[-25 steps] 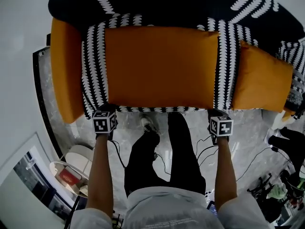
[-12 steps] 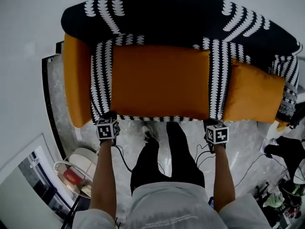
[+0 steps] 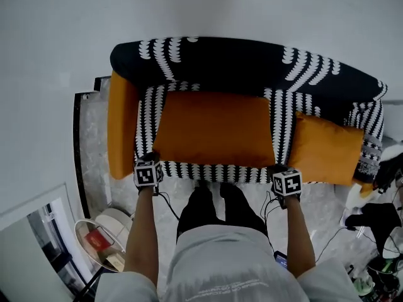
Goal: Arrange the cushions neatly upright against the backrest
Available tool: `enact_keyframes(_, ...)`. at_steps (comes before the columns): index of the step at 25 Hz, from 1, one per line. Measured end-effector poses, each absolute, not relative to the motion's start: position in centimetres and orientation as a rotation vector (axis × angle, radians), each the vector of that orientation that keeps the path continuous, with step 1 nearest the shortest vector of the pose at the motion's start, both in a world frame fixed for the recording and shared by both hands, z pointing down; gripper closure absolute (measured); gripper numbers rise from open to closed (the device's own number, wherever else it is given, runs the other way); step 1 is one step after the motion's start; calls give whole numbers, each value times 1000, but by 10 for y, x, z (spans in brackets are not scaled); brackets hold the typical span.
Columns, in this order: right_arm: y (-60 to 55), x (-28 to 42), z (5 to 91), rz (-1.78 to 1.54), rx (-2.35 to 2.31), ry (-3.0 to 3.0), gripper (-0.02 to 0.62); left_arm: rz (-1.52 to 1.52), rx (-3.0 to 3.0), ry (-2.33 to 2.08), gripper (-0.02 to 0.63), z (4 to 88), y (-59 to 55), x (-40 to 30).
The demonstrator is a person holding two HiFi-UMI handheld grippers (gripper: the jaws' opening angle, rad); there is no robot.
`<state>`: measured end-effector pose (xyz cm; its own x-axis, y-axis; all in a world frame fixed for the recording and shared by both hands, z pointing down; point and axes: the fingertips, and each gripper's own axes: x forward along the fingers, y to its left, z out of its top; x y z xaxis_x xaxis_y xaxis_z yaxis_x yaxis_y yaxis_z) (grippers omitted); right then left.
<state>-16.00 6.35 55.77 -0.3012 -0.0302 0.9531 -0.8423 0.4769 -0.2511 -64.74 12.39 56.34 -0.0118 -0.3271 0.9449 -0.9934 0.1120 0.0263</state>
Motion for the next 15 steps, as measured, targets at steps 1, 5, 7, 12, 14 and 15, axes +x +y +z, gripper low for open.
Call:
enact_keyframes(1, 58, -159, 553, 970, 758, -1688, 560, 935, 1363, -1499, 570, 559, 118, -647)
enact_keyframes(5, 34, -161, 536, 961, 797, -1695, 560, 920, 1386, -1501, 572, 545, 96, -648)
enact_keyframes(7, 24, -166, 530, 955, 816, -1692, 560, 937, 1419, -1489, 572, 538, 84, -652)
enact_keyframes(12, -12, -170, 510, 922, 882, -1688, 560, 913, 1522, -1466, 572, 517, 49, -657)
enact_keyframes(14, -30, -174, 503, 919, 935, -1694, 560, 914, 1565, -1471, 571, 509, 32, -660)
enact_keyframes(15, -37, -176, 501, 918, 962, -1694, 560, 918, 1582, -1471, 571, 506, 24, -661)
